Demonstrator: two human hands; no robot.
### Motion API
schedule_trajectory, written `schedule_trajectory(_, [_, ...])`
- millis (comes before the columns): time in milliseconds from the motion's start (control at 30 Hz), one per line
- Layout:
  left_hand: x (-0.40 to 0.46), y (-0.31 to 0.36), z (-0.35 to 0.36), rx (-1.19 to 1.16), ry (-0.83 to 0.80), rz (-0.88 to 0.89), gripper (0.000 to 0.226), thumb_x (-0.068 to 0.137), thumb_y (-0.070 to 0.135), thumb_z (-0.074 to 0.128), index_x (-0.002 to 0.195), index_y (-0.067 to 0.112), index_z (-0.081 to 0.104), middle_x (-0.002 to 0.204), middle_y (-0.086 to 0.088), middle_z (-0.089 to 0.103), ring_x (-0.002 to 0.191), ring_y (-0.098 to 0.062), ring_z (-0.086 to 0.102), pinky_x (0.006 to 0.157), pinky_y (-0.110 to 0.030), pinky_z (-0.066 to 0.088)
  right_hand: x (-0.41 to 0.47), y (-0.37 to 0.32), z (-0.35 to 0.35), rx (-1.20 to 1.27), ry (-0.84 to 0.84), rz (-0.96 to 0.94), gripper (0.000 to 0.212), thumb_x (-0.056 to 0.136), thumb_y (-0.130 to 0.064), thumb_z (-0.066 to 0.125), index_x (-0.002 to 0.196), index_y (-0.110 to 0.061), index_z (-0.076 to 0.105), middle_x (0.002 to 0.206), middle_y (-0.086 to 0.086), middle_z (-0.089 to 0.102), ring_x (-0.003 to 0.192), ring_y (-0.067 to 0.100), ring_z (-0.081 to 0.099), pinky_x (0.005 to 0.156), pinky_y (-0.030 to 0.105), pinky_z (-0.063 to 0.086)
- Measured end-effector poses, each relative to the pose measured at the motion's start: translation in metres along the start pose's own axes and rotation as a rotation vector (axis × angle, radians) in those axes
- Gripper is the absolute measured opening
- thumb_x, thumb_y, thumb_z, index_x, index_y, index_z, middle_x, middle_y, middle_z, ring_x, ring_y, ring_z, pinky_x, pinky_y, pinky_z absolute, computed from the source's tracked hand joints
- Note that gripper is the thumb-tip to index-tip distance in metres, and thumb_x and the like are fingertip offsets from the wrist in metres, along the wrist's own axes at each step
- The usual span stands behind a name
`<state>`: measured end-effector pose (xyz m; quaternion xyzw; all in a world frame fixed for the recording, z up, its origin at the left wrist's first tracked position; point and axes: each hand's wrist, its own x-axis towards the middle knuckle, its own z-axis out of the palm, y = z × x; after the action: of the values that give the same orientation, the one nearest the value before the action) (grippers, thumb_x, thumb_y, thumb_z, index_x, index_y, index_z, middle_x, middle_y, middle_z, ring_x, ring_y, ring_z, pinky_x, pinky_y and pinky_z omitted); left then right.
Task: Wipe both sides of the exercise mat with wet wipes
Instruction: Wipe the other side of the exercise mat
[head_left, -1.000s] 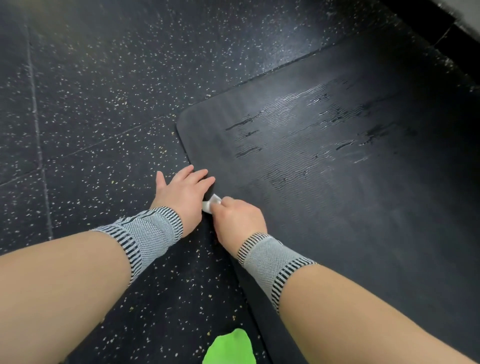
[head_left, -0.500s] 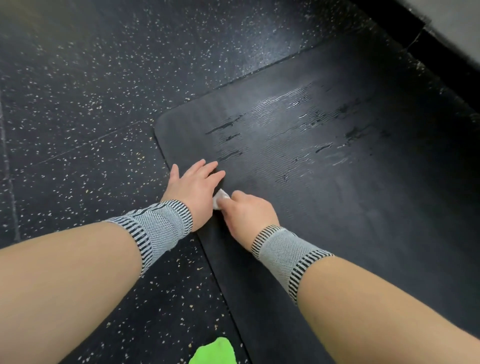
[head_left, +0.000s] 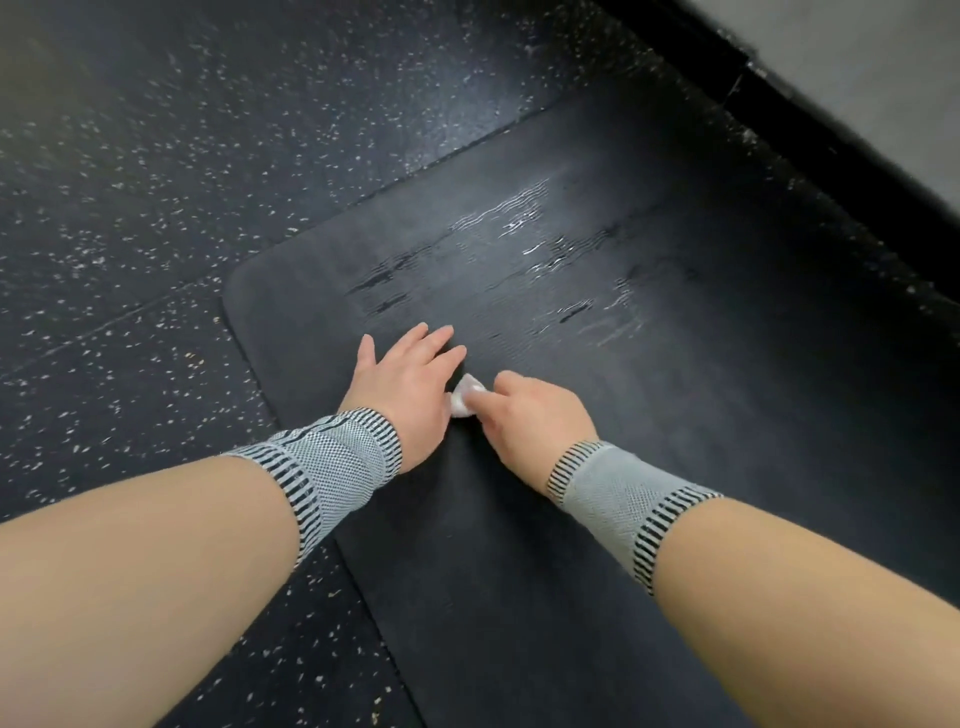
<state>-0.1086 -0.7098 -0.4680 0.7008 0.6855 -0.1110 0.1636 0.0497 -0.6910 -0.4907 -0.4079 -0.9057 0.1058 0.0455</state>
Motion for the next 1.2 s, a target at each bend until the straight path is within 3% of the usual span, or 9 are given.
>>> schedule_trajectory(100, [0.012, 0.014, -0.005, 0.006, 0.007, 0.036, 0.058, 0.102, 0.030, 0.038, 0.156, 0.027, 0.017, 0.164, 0.009, 0.003, 0.151, -0.013, -0.001, 0.118, -0.056, 0.006, 0.008, 0.061, -0.018, -0.085, 0.002, 0.283, 0.020, 0.092, -0.025, 0.052, 0.108, -0.027, 0.064, 0.089, 0.006, 0.053, 0.079, 0.031, 0.060, 0.057, 0.030, 0.034])
schedule_trajectory(200, [0.024, 0.024, -0.009, 0.007, 0.008, 0.058, 0.057, 0.102, 0.032, 0.038, 0.156, 0.026, 0.017, 0.164, 0.009, 0.003, 0.151, -0.013, -0.002, 0.119, -0.056, 0.006, 0.008, 0.102, -0.027, -0.099, 0.133, 0.531, 0.029, 0.096, -0.027, 0.041, 0.118, -0.025, 0.061, 0.096, 0.005, 0.050, 0.089, 0.030, 0.057, 0.064, 0.032, 0.038])
schedule_trajectory(300, [0.039, 0.038, -0.011, -0.014, 0.011, 0.059, 0.058, 0.102, 0.032, 0.038, 0.155, 0.025, 0.017, 0.164, 0.009, 0.002, 0.151, -0.012, -0.002, 0.119, -0.056, 0.006, 0.005, 0.079, -0.016, -0.051, 0.081, 0.383, 0.026, 0.091, -0.024, 0.051, 0.115, -0.022, 0.060, 0.095, 0.008, 0.051, 0.084, 0.031, 0.056, 0.060, 0.031, 0.033])
schedule_trajectory(433, [0.056, 0.058, -0.017, -0.034, 0.026, 0.089, 0.058, 0.102, 0.032, 0.038, 0.155, 0.024, 0.017, 0.164, 0.009, 0.001, 0.150, -0.011, -0.003, 0.119, -0.055, 0.005, -0.006, 0.076, -0.018, 0.001, -0.007, 0.077, 0.021, 0.062, -0.016, 0.080, 0.078, -0.018, 0.066, 0.067, 0.004, 0.046, 0.048, 0.023, 0.048, 0.042, 0.023, 0.024])
schedule_trajectory(500, [0.065, 0.065, -0.022, -0.039, 0.028, 0.103, 0.060, 0.101, 0.033, 0.039, 0.156, 0.024, 0.017, 0.164, 0.009, 0.001, 0.150, -0.011, -0.003, 0.119, -0.055, 0.005, -0.003, 0.110, -0.027, -0.013, 0.022, 0.169, 0.013, 0.077, -0.018, 0.069, 0.090, -0.021, 0.068, 0.077, 0.007, 0.050, 0.060, 0.028, 0.056, 0.046, 0.028, 0.035])
schedule_trajectory(633, [0.084, 0.072, -0.031, -0.018, 0.004, 0.124, 0.074, 0.096, 0.052, 0.043, 0.156, 0.022, 0.012, 0.164, 0.005, -0.005, 0.151, -0.013, -0.006, 0.119, -0.057, 0.005, 0.004, 0.166, -0.044, -0.091, 0.120, 0.576, 0.029, 0.095, -0.027, 0.042, 0.116, -0.024, 0.062, 0.100, 0.007, 0.048, 0.086, 0.030, 0.055, 0.067, 0.033, 0.040])
schedule_trajectory(833, [0.122, 0.086, -0.049, 0.074, -0.068, 0.147, 0.122, 0.069, 0.085, 0.053, 0.157, 0.018, -0.001, 0.164, 0.003, -0.014, 0.150, -0.015, -0.011, 0.118, -0.058, 0.007, -0.007, 0.141, -0.041, 0.015, 0.008, 0.221, 0.021, 0.093, -0.023, 0.051, 0.109, -0.020, 0.065, 0.094, 0.010, 0.052, 0.077, 0.034, 0.057, 0.058, 0.034, 0.038])
schedule_trajectory(1033, [0.155, 0.101, -0.064, 0.123, -0.186, 0.182, 0.138, 0.058, 0.085, 0.063, 0.156, 0.019, -0.008, 0.163, -0.001, -0.019, 0.150, -0.021, -0.013, 0.120, -0.056, 0.010, 0.012, 0.211, -0.055, -0.060, 0.164, 0.762, 0.031, 0.096, -0.029, 0.042, 0.119, -0.023, 0.061, 0.105, 0.007, 0.050, 0.088, 0.031, 0.057, 0.074, 0.035, 0.048])
schedule_trajectory(1200, [0.160, 0.104, -0.060, 0.173, -0.253, 0.206, 0.144, 0.058, 0.079, 0.071, 0.154, 0.015, -0.014, 0.162, -0.004, -0.022, 0.150, -0.025, -0.016, 0.120, -0.053, 0.012, 0.011, 0.160, -0.039, 0.034, 0.069, 0.272, 0.021, 0.088, -0.024, 0.050, 0.098, -0.016, 0.067, 0.081, 0.011, 0.053, 0.061, 0.033, 0.056, 0.050, 0.038, 0.049])
